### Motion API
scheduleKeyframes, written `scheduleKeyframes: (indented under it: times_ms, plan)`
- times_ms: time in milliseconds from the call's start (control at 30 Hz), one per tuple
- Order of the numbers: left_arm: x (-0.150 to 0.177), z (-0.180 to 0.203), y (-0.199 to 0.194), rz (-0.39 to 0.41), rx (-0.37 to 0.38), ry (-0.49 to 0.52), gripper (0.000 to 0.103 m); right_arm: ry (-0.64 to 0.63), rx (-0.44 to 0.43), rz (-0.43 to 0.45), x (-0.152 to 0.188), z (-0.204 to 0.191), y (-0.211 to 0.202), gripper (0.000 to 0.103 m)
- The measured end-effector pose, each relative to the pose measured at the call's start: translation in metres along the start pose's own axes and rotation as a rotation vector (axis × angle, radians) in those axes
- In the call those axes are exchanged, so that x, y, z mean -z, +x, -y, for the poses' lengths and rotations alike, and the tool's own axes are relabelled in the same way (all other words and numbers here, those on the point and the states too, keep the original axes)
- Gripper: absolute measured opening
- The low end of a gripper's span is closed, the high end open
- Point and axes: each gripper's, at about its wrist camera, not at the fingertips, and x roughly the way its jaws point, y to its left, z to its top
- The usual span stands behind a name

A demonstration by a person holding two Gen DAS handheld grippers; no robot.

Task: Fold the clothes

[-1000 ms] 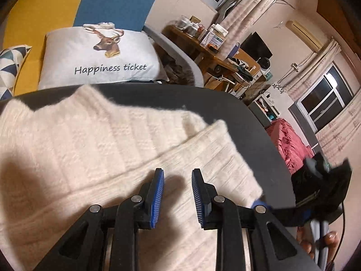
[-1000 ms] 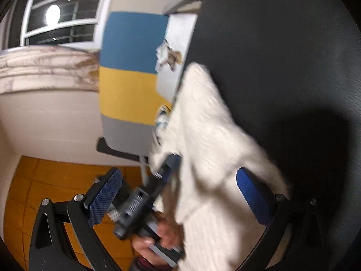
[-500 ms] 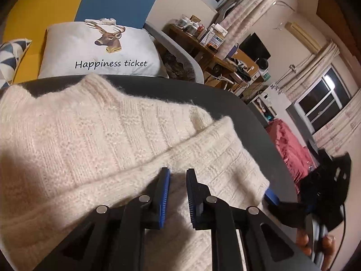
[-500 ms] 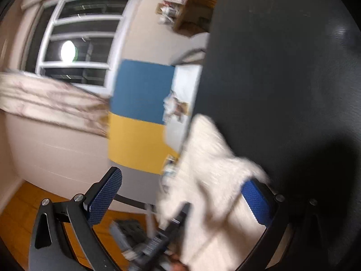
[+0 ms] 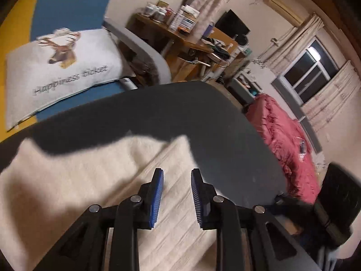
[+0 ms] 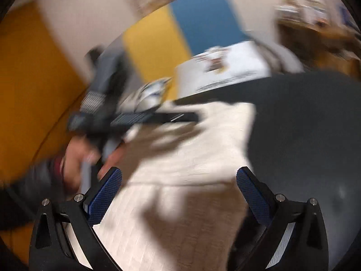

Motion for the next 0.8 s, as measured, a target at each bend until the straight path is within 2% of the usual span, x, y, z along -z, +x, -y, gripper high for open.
scheduleKeyframes:
  times_ms: [67,133,200,267,300,400,500,533,733,800]
  plan:
    - [-0.01,0.003,0.008,-0.035,0.03,0.01,0.024,-0.03,-0.031,-0.05,-0.006,0.003,0.015,0.103]
    - [-0.017,0.012,0.017,-0.068,0.014,0.055,0.024,-0.04,-0.015,-0.096,-0.006,0.011,0.03,0.103]
    - [-0.018,0.02,0.033,-0.147,0.0,0.114,0.024,-0.021,-0.002,-0.14,-0.004,0.02,0.04,0.103]
    - [-0.018,0.025,0.052,-0.205,-0.077,0.16,0.024,0.003,0.006,-0.181,0.0,0.028,0.048,0.103]
    - [-0.018,0.024,0.059,-0.209,-0.113,0.166,0.024,0.015,0.01,-0.201,0.002,0.033,0.051,0.103]
    - [-0.021,0.019,0.07,-0.164,-0.184,0.14,0.023,0.057,-0.022,-0.213,0.013,0.035,0.049,0.103]
    - [-0.03,0.018,0.055,-0.081,-0.089,0.081,0.024,0.055,-0.018,-0.218,0.019,0.032,0.047,0.103]
    - [-0.035,0.015,0.054,-0.085,-0.068,0.061,0.025,0.059,-0.019,-0.217,0.02,0.032,0.046,0.103]
    - [-0.065,-0.01,0.066,-0.235,0.01,-0.065,0.03,0.062,-0.025,-0.213,0.026,0.034,0.041,0.103]
    - [-0.072,-0.011,0.076,-0.278,-0.014,-0.053,0.03,0.062,-0.028,-0.21,0.028,0.032,0.038,0.103]
